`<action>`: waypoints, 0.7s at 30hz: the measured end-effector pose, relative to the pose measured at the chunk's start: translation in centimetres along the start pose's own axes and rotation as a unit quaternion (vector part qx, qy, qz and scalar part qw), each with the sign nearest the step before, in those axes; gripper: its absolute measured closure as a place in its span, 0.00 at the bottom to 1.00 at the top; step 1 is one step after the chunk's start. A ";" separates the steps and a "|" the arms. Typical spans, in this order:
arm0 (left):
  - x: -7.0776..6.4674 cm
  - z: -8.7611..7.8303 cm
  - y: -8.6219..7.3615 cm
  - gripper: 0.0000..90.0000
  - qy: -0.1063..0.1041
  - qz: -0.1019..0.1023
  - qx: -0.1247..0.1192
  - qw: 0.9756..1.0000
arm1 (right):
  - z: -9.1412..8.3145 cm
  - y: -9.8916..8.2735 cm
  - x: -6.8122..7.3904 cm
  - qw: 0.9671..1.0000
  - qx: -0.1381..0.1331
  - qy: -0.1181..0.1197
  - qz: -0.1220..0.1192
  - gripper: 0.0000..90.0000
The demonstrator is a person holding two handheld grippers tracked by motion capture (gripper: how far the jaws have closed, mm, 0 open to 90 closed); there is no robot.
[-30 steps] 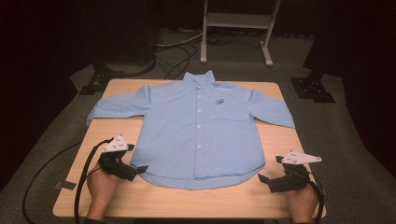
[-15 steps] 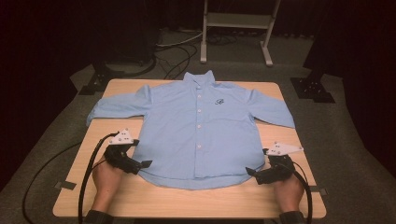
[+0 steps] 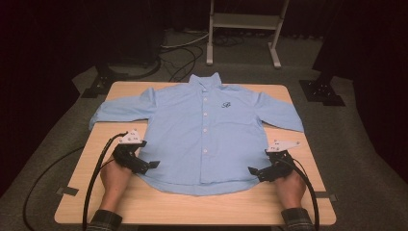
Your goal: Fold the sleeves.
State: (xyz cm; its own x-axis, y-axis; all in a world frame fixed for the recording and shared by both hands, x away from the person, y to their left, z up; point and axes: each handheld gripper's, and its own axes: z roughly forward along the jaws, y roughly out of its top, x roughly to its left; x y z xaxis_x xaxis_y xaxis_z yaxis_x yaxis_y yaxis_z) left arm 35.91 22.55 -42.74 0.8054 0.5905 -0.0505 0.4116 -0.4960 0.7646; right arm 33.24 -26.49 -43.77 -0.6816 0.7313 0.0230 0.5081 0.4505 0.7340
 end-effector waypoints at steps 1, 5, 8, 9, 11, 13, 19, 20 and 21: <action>0.1 0.1 -0.1 0.00 -0.002 -0.001 0.003 1.000 | 0.2 -0.1 -0.2 1.000 0.005 -0.002 0.001 0.00; 0.3 0.4 -0.4 0.00 0.002 -0.006 0.007 1.000 | 0.5 -0.4 -0.4 1.000 0.021 -0.007 0.001 0.00; 0.2 0.5 -0.5 0.00 0.004 -0.005 0.009 1.000 | 0.8 -0.5 -0.3 1.000 0.029 -0.010 -0.005 0.00; 0.2 0.5 -0.6 0.00 0.003 -0.005 0.010 1.000 | 0.8 -0.5 -0.3 0.999 0.030 -0.010 -0.005 0.00; 0.2 0.6 -0.6 0.00 0.001 -0.007 0.010 1.000 | 0.7 -0.5 -0.3 0.999 0.030 -0.009 -0.005 0.00; 0.2 0.7 -0.7 0.00 0.002 -0.007 0.014 1.000 | 0.7 -0.6 -0.2 1.000 0.029 -0.009 -0.005 0.00; 0.2 1.1 -0.8 0.00 0.003 -0.006 0.031 1.000 | 0.7 -0.6 -0.2 1.000 0.027 -0.009 -0.004 0.00; 0.2 1.1 -0.9 0.00 0.005 -0.006 0.032 0.999 | 0.7 -0.6 -0.2 1.000 0.027 -0.009 -0.004 0.00; 0.2 1.2 -0.9 0.00 0.006 -0.003 0.033 0.999 | 0.7 -0.6 -0.2 1.000 0.027 -0.009 -0.004 0.00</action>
State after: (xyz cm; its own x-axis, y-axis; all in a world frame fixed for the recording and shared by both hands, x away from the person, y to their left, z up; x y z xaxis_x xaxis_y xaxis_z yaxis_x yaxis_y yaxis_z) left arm 36.18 22.33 -44.14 0.7973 0.6018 -0.0473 0.4451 -0.5331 0.7195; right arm 33.43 -26.60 -44.68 -0.6759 0.7370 0.0042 0.5311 0.4831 0.6960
